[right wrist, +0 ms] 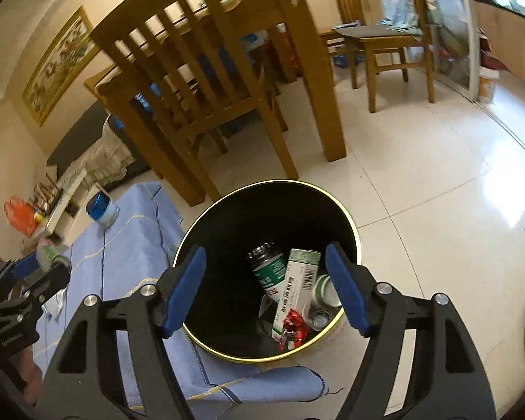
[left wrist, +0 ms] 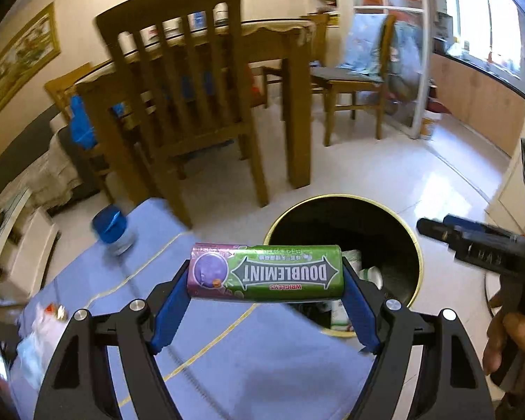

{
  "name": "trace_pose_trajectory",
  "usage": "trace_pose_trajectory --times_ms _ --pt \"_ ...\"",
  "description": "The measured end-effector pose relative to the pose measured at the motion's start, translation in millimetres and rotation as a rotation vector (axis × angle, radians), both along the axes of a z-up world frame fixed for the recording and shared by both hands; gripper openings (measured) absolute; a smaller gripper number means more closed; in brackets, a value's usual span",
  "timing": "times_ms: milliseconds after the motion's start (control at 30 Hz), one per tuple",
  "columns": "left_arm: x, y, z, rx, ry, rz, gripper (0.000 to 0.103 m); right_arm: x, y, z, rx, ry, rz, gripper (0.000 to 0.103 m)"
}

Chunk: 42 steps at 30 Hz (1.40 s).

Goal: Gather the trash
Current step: 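Open both tools to drop the cup and gum pack into the bin, then grasp the white tissue on the table with the right tool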

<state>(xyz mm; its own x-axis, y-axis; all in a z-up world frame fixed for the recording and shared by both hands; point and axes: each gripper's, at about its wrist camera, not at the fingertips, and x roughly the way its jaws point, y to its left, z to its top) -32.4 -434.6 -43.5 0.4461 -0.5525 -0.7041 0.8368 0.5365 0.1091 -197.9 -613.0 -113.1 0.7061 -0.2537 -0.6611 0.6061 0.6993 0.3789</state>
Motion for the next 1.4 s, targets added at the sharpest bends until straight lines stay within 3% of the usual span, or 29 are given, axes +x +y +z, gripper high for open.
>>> trace_pose_trajectory --times_ms 200,300,600,800,1067,1133,1200,1300,1400 --pt "-4 -26 5 -0.018 0.057 -0.074 0.078 -19 -8 -3 0.008 0.011 -0.039 0.071" --pt "-2 -25 9 -0.033 0.071 -0.082 0.085 -24 -10 -4 0.015 0.009 -0.048 0.071" --pt "3 16 35 -0.041 0.026 -0.040 0.085 -11 14 3 0.009 0.012 0.004 0.071" --pt "34 106 72 -0.074 -0.018 0.114 0.085 18 54 12 0.003 0.002 0.101 0.072" --pt "72 284 94 -0.066 -0.116 0.388 0.090 50 109 22 0.017 0.000 0.230 0.073" --pt "75 329 88 -0.035 -0.187 0.480 0.091 60 124 24 0.013 0.002 0.258 0.073" --pt "80 363 77 -0.016 -0.205 0.545 0.091 75 142 28 0.016 0.003 0.305 0.075" --pt "90 397 48 0.024 -0.157 0.603 0.091 118 191 36 0.004 0.049 0.445 0.076" --pt "96 418 25 0.003 -0.067 0.631 0.090 163 252 39 -0.014 0.079 0.607 0.075"
